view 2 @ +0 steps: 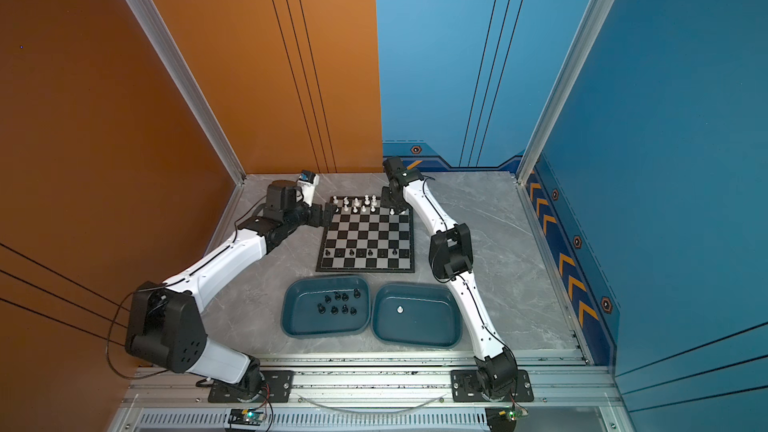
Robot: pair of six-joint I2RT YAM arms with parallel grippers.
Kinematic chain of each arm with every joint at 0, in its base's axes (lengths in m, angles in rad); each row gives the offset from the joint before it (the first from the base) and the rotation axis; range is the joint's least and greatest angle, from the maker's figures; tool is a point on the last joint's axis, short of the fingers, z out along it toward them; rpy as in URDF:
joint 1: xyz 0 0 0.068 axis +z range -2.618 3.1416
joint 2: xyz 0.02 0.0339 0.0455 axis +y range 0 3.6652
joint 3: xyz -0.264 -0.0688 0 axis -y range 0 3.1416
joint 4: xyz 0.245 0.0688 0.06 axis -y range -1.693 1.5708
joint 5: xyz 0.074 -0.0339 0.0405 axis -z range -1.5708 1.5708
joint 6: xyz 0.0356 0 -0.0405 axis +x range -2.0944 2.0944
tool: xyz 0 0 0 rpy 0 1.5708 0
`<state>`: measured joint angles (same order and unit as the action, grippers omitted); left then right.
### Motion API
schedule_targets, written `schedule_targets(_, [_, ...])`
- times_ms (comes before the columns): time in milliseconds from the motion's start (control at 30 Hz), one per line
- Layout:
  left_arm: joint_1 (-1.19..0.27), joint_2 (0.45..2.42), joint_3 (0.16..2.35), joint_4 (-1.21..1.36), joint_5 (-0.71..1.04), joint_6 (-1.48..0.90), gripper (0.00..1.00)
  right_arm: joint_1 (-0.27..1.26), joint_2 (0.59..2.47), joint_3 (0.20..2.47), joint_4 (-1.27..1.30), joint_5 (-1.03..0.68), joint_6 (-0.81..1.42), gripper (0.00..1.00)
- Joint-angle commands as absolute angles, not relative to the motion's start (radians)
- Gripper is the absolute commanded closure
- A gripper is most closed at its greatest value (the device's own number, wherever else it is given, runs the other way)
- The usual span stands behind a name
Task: Set up the chess pieces on the board
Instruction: 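Set the white pawn on the pawn row square and open the right gripper, then move the right gripper back down into the white pawn tray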
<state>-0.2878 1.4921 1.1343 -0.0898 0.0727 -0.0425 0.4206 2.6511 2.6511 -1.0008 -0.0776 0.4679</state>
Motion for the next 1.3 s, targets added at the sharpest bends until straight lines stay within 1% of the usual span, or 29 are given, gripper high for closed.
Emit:
schedule_targets(0, [-0.279, 1.444, 1.107, -0.067, 0.103, -0.051, 0.02, 0.434, 2.547, 2.674, -0.982, -0.082, 0.453, 0.57])
schedule_targets(67, [-0.281, 1.422, 1.093, -0.068, 0.103, -0.054, 0.02, 0.442, 2.521, 2.672, -0.988, -0.074, 0.447, 0.56])
schedule_targets(133, [-0.283, 1.396, 1.078, -0.079, 0.103, -0.061, 0.02, 0.453, 2.483, 2.670, -1.005, -0.073, 0.432, 0.49])
schedule_targets(233, [-0.297, 1.347, 1.044, -0.110, 0.084, -0.064, 0.02, 0.470, 2.407, 2.636, -1.042, -0.062, 0.408, 0.47])
schedule_targets(300, [-0.316, 1.302, 0.995, -0.131, 0.065, -0.065, 0.02, 0.485, 2.338, 2.557, -1.060, -0.032, 0.384, 0.47])
schedule_targets(433, [-0.382, 1.186, 0.905, -0.166, 0.002, -0.078, 0.02, 0.523, 2.130, 2.284, -1.066, 0.036, 0.349, 0.49])
schedule_targets(567, [-0.464, 1.063, 0.821, -0.224, -0.069, -0.107, 0.02, 0.564, 1.924, 1.986, -1.040, 0.073, 0.353, 0.56])
schedule_targets(733, [-0.587, 0.928, 0.738, -0.286, -0.152, -0.165, 0.02, 0.640, 1.666, 1.589, -0.968, 0.097, 0.437, 0.57])
schedule_targets(833, [-0.659, 0.873, 0.703, -0.316, -0.202, -0.197, 0.02, 0.693, 1.543, 1.414, -0.932, 0.100, 0.511, 0.57])
schedule_targets(933, [-0.725, 0.832, 0.679, -0.336, -0.248, -0.230, 0.02, 0.773, 1.465, 1.275, -0.921, 0.110, 0.580, 0.58])
schedule_targets(1033, [-0.781, 0.806, 0.668, -0.348, -0.295, -0.248, 0.02, 0.836, 1.426, 1.180, -0.912, 0.115, 0.635, 0.61])
schedule_targets(1267, [-0.868, 0.775, 0.668, -0.423, -0.337, -0.272, 0.02, 0.914, 1.417, 1.032, -0.834, 0.112, 0.714, 0.68])
